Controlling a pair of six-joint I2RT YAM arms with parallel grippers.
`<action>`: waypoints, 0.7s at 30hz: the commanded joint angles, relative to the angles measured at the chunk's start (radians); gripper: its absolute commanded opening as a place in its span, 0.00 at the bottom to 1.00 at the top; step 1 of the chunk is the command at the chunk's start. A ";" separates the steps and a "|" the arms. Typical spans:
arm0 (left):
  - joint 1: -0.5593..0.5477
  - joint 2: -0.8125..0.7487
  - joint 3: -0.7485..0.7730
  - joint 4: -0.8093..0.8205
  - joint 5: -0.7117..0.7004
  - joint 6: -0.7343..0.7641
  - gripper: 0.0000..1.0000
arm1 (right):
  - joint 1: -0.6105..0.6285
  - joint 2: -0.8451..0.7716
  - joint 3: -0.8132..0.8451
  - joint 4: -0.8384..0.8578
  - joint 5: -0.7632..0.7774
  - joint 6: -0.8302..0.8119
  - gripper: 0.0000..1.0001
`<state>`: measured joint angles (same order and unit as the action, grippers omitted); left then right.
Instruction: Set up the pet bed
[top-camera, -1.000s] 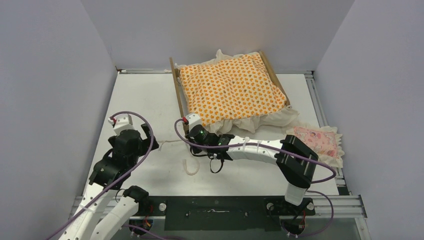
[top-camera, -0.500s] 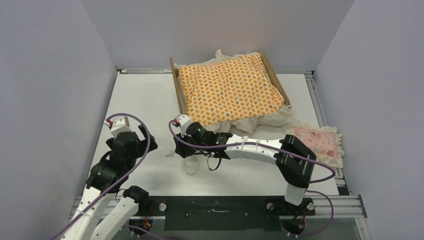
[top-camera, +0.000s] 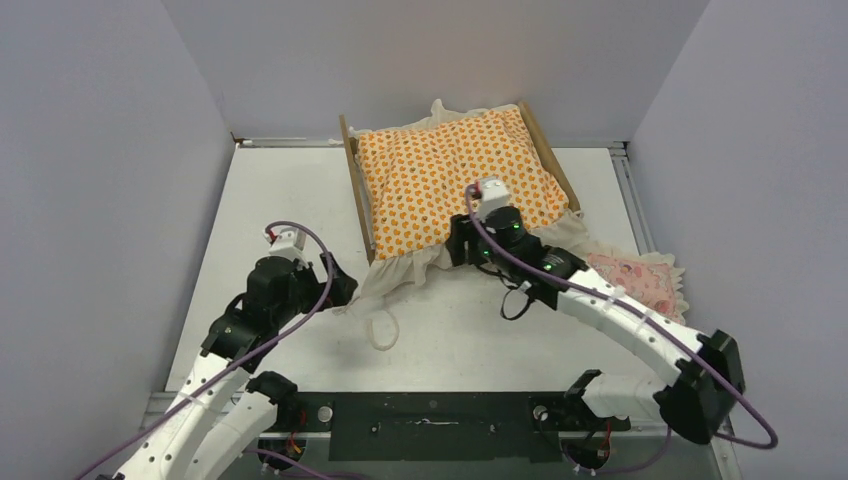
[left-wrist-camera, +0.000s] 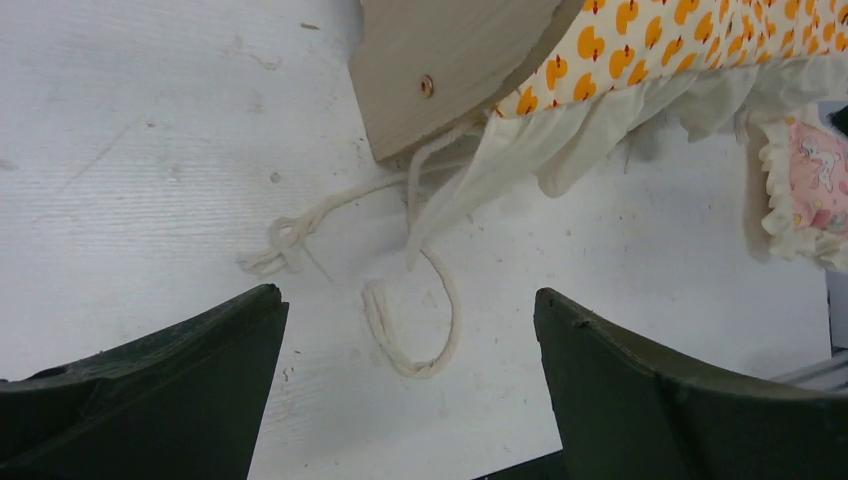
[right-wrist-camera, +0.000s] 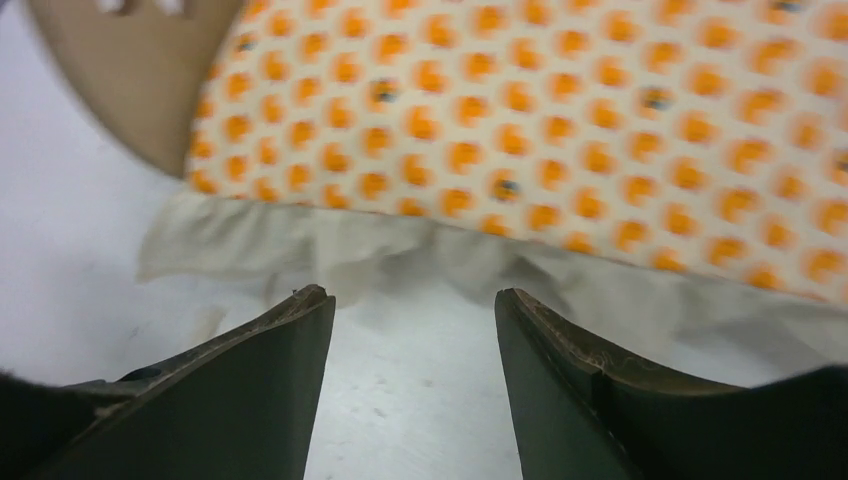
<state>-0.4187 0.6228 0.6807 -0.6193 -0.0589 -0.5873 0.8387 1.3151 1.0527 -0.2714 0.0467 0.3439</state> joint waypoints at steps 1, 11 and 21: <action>-0.020 0.017 -0.059 0.210 0.124 -0.018 0.93 | -0.191 -0.192 -0.225 -0.025 0.089 0.008 0.62; -0.197 0.178 -0.088 0.388 -0.075 0.052 0.93 | -0.403 -0.218 -0.444 0.296 -0.103 -0.103 0.61; -0.209 0.105 0.006 0.220 -0.210 0.122 0.94 | -0.593 -0.347 -0.234 -0.166 0.422 0.034 0.84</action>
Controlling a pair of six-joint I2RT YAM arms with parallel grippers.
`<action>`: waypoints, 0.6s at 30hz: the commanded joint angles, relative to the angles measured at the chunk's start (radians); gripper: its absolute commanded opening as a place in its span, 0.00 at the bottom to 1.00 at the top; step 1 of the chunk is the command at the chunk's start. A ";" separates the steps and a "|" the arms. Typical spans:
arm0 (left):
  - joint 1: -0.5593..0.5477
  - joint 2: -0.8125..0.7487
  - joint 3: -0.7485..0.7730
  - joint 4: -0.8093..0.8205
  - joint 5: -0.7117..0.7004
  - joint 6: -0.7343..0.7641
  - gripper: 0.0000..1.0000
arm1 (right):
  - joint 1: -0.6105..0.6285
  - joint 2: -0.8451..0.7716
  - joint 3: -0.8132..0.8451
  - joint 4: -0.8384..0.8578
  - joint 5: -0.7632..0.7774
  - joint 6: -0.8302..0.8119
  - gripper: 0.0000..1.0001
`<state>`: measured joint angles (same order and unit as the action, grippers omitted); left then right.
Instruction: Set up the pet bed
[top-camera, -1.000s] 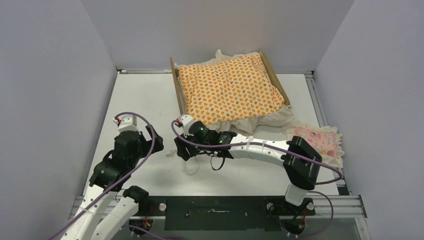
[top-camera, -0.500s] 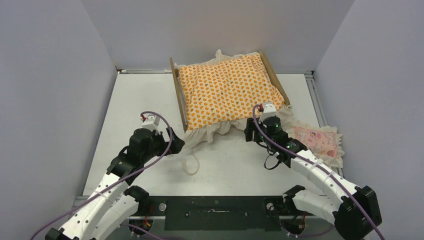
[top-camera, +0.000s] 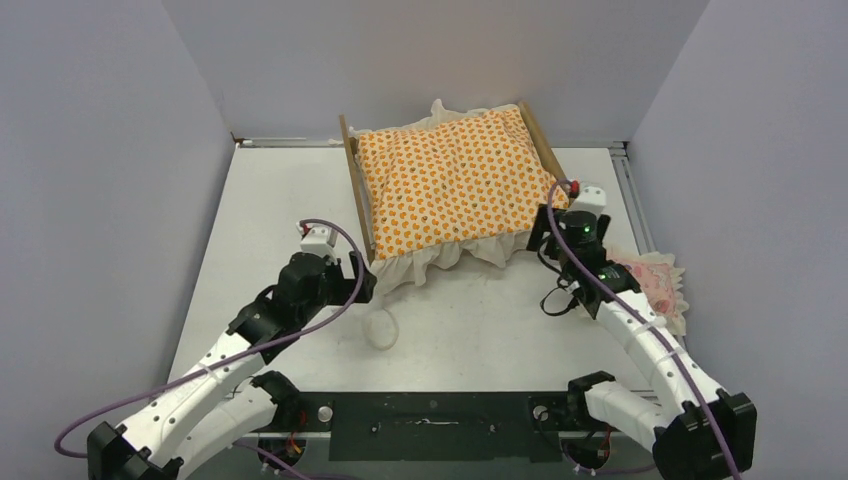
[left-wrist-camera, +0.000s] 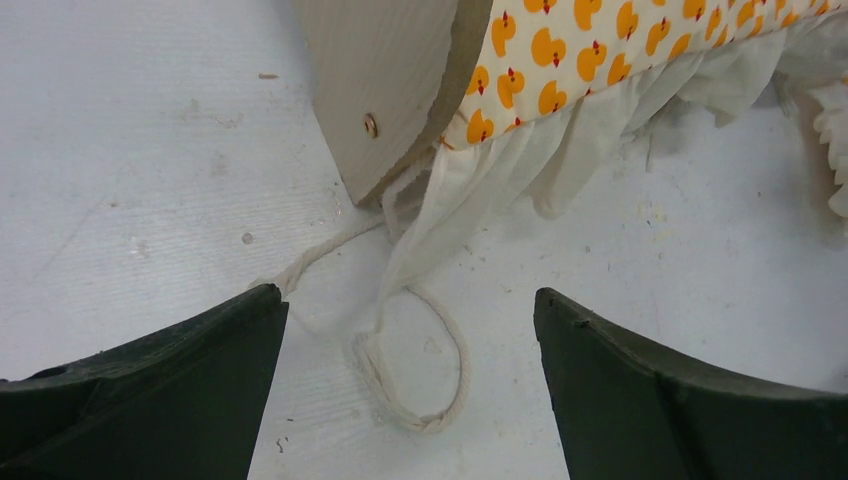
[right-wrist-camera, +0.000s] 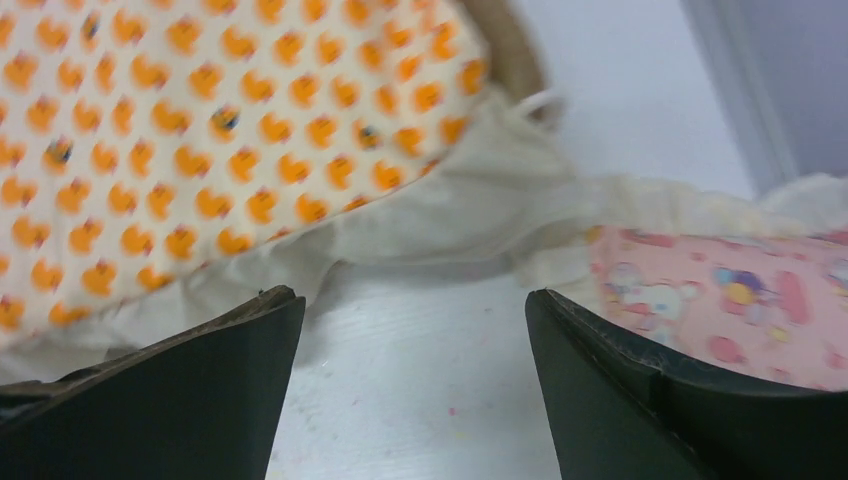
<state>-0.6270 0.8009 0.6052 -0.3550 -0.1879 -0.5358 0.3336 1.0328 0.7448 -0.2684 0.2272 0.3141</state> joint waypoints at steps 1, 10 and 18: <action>0.001 -0.089 0.086 -0.064 -0.089 0.090 0.94 | -0.126 -0.064 0.082 -0.208 0.256 0.086 0.86; 0.006 -0.203 0.077 -0.115 -0.184 0.193 0.97 | -0.521 -0.111 -0.014 -0.309 0.163 0.309 0.92; 0.004 -0.222 0.059 -0.089 -0.164 0.192 0.97 | -0.669 -0.065 -0.143 -0.105 0.014 0.432 0.92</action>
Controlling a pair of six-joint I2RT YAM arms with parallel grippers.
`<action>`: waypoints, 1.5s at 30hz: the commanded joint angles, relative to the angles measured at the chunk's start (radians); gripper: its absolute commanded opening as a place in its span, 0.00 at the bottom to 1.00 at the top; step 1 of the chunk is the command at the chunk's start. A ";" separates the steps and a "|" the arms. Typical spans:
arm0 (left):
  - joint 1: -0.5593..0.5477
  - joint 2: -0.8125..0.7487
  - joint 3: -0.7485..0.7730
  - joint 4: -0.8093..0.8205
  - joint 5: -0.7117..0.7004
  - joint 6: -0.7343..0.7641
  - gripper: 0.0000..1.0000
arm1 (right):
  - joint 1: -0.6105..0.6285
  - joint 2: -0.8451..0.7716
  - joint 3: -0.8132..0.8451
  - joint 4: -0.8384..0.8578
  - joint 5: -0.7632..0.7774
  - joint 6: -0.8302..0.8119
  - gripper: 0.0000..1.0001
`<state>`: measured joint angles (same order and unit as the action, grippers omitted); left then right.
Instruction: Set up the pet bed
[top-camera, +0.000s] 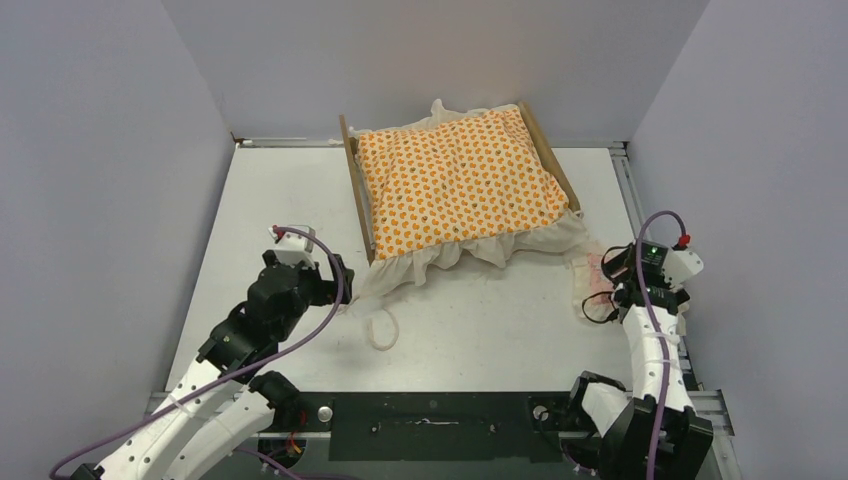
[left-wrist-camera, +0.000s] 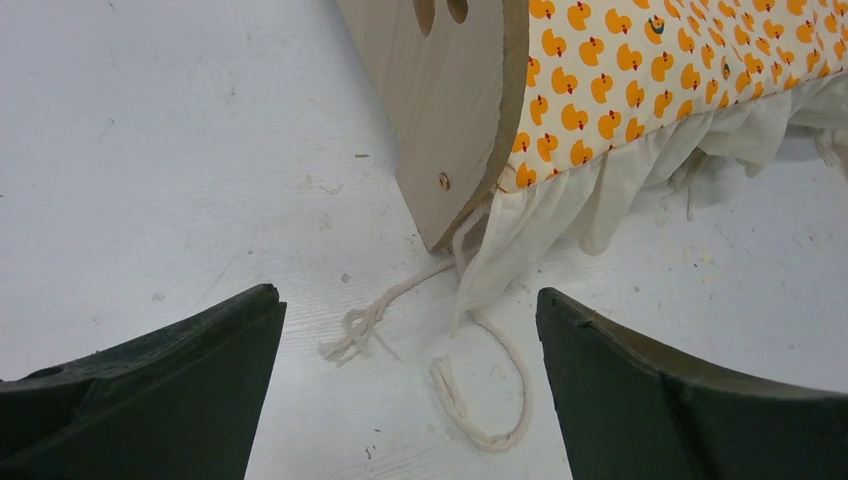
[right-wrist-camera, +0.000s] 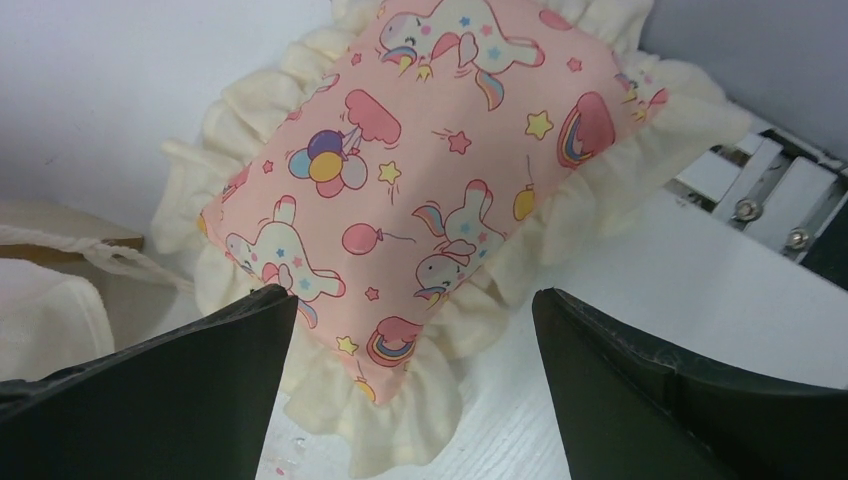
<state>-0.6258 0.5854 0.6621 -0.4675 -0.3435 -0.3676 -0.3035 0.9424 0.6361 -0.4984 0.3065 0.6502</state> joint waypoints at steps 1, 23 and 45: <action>0.002 -0.007 0.001 0.025 -0.007 0.026 0.97 | -0.040 0.033 -0.053 0.148 -0.063 0.103 0.92; -0.066 -0.057 -0.013 0.063 -0.010 0.037 0.97 | -0.070 -0.067 0.137 0.010 -0.195 -0.286 0.05; -0.124 -0.112 0.002 -0.025 -0.213 0.024 0.97 | 0.491 0.310 0.664 0.266 -0.929 -0.746 0.05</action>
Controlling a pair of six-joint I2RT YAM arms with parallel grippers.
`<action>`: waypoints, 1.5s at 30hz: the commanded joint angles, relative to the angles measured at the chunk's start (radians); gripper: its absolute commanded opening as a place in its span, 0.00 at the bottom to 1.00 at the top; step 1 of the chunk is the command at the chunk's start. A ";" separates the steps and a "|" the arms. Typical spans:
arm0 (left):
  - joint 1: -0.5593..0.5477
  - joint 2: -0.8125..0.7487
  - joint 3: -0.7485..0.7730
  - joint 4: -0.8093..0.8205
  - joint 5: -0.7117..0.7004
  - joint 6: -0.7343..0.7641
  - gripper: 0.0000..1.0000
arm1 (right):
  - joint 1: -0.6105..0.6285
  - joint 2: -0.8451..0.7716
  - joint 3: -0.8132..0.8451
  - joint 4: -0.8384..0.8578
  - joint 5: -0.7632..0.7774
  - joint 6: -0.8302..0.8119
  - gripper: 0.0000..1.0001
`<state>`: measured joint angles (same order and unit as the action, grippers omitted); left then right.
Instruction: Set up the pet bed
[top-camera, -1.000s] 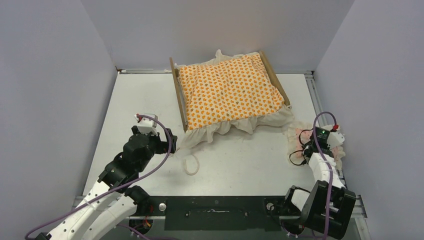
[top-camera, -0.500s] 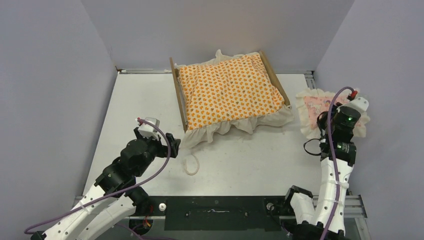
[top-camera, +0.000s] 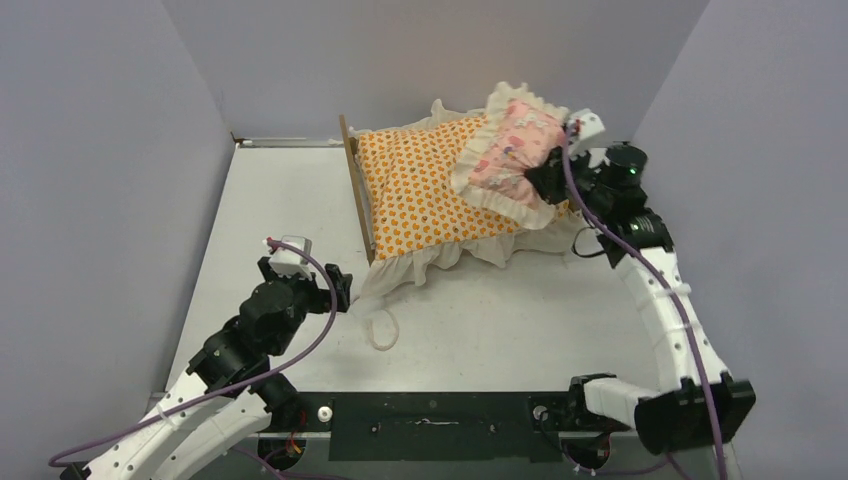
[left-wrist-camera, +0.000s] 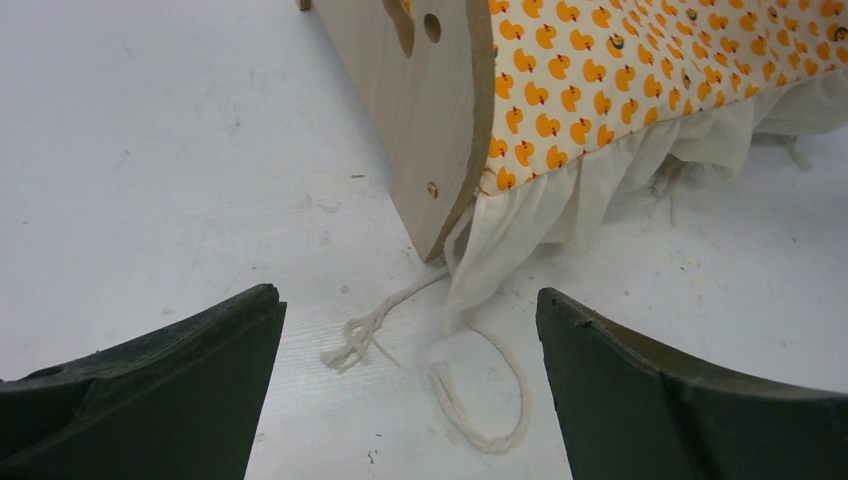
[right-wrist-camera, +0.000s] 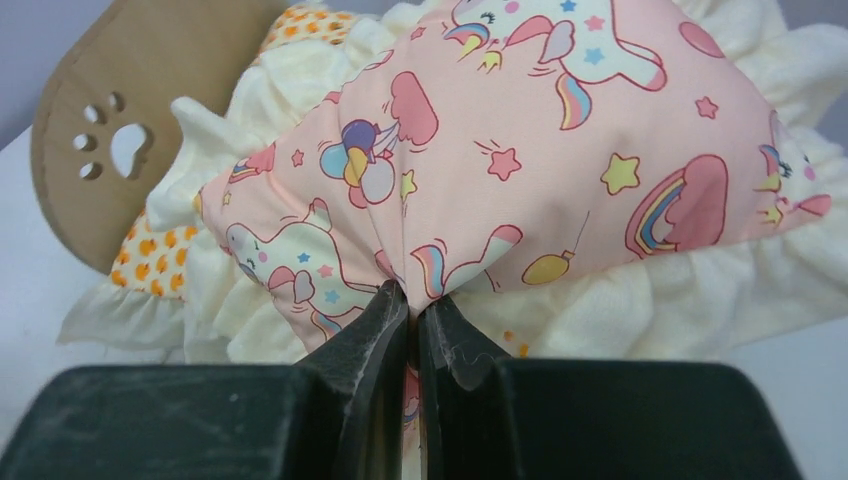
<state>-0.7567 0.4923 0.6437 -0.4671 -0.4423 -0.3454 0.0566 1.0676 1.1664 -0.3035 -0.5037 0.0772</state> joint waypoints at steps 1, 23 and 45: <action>0.007 -0.026 0.020 -0.033 -0.145 0.001 0.97 | 0.164 0.238 0.174 0.064 -0.139 -0.201 0.05; 0.207 0.001 -0.002 0.027 -0.187 0.039 0.97 | 0.395 0.892 0.617 0.136 -0.415 -0.198 0.05; 0.229 -0.023 0.018 0.005 -0.106 0.006 0.97 | 0.462 1.038 0.881 -0.292 -0.233 -0.497 0.41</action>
<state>-0.5339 0.4976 0.6434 -0.4751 -0.5739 -0.3199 0.5152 2.2131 2.0491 -0.6083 -0.8097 -0.4088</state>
